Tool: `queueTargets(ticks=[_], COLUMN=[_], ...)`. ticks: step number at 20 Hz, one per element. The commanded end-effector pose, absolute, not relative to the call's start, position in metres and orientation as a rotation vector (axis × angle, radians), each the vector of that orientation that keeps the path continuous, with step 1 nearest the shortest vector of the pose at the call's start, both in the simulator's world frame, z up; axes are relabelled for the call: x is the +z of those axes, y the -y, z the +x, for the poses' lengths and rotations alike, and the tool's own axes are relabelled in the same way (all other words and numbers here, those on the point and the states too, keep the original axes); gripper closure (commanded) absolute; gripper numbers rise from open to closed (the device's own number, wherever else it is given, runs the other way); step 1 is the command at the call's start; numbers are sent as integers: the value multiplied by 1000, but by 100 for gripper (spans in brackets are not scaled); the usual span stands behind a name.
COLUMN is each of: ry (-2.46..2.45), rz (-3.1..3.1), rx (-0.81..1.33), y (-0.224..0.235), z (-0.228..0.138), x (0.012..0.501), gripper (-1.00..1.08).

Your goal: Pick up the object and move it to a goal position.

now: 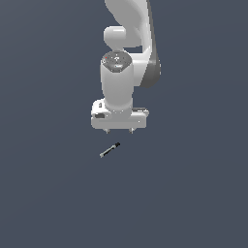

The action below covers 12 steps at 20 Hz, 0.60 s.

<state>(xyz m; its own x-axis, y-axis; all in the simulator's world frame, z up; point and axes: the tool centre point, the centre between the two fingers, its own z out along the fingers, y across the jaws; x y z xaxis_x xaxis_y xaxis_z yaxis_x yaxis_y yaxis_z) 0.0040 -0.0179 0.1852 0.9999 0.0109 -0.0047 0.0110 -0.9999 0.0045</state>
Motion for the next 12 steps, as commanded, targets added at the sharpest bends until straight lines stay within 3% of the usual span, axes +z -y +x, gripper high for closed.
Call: queueTargets(ticks=[1, 12], ry=[-18, 124], rz=[3139, 3141], rx=[-1, -3], y=[20, 23], z=[5, 6], x=[188, 174], gripper=[-92, -92])
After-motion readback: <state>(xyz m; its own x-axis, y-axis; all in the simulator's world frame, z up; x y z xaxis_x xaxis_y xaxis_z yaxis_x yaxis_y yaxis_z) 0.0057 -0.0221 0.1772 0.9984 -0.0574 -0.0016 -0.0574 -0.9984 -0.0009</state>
